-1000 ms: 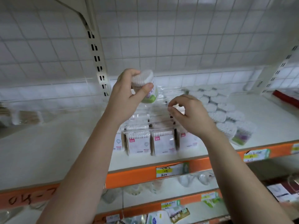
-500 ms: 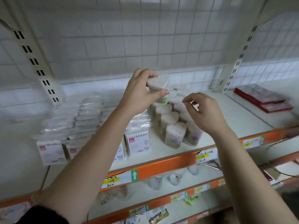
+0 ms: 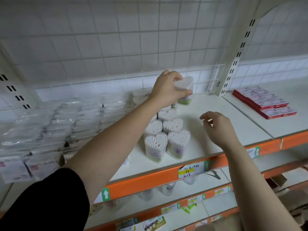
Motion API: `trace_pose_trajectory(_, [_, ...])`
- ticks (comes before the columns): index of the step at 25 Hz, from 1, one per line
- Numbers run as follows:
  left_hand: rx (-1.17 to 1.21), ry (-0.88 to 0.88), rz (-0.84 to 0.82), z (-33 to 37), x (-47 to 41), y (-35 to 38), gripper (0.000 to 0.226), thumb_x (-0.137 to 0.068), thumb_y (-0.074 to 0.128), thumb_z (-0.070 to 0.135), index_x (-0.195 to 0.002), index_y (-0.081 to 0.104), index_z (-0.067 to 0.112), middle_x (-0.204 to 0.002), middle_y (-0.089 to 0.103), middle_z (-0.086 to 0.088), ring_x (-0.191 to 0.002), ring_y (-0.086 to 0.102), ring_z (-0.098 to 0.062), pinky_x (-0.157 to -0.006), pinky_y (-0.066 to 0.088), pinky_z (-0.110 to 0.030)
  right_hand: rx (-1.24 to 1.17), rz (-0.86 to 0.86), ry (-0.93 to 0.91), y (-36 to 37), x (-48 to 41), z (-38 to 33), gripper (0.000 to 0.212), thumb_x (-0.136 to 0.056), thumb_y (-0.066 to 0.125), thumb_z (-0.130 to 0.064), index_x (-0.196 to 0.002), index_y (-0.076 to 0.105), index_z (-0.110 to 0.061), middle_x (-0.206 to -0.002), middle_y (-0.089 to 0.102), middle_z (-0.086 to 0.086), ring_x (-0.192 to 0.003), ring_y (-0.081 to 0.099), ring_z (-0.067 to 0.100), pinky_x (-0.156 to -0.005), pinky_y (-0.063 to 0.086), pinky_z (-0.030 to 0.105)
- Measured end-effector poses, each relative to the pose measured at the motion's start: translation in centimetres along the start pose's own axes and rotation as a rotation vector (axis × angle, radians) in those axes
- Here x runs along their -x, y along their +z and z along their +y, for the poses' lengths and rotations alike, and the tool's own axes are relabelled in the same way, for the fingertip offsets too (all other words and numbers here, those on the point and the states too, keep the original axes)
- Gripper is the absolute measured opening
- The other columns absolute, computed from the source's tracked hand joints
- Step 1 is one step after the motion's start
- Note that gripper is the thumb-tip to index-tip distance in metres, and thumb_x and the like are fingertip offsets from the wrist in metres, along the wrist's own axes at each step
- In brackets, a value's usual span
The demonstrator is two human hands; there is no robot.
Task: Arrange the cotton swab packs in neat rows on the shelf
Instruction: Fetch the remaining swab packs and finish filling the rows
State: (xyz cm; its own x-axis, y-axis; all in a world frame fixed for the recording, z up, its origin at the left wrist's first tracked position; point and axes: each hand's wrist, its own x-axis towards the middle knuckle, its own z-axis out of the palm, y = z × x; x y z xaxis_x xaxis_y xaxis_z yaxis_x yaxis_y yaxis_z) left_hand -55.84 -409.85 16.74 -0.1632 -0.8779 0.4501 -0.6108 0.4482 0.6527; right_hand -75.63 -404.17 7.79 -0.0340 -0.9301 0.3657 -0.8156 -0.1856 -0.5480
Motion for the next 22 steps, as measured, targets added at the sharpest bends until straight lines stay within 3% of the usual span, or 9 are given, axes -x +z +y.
trace_pose_trajectory(5, [-0.184,-0.063,-0.078,-0.9,-0.1,2.7,0.057,-0.062,0.083,0.047,-0.107,0.062,0.020,-0.102,0.050,0.007,-0.106,0.051,-0.015,-0.089,0.042,-0.031,0.059,-0.059,-0.012,1.6,0.4,2.3,0.022,-0.082,0.055,0.001,-0.095,0.069,-0.008,-0.089,0.063,0.011,-0.086,0.056,0.030,-0.071,0.032,0.026])
trace_pose_trajectory(11, [-0.539,-0.138,-0.288,-1.5,-0.2,3.4,0.059,-0.057,0.081,0.041,-0.109,0.057,0.027,-0.111,0.050,0.003,-0.111,0.044,-0.021,-0.087,0.035,-0.035,0.055,-0.031,-0.032,2.0,0.4,2.8,0.019,-0.080,0.056,-0.001,-0.092,0.069,-0.009,-0.081,0.054,0.002,-0.083,0.054,0.032,-0.069,0.035,0.028])
trace_pose_trajectory(19, [-0.646,-0.158,-0.295,-1.3,-0.6,3.3,0.066,-0.059,0.080,0.040,-0.116,0.052,0.022,-0.117,0.048,-0.001,-0.111,0.046,-0.023,-0.084,0.032,-0.036,0.057,-0.035,-0.031,1.9,0.7,2.4,0.016,-0.082,0.058,-0.004,-0.092,0.069,-0.010,-0.085,0.058,0.006,-0.085,0.053,0.033,-0.071,0.034,0.027])
trace_pose_trajectory(22, [-0.563,-0.172,-0.312,-1.4,-0.4,2.8,0.064,-0.064,0.076,0.052,-0.117,0.052,0.025,-0.120,0.047,-0.001,-0.115,0.044,-0.023,-0.089,0.032,-0.038,-0.034,-0.009,0.009,1.4,0.8,1.6,0.019,-0.084,0.058,-0.006,-0.098,0.068,-0.013,-0.094,0.059,0.002,-0.089,0.055,0.027,-0.074,0.038,0.027])
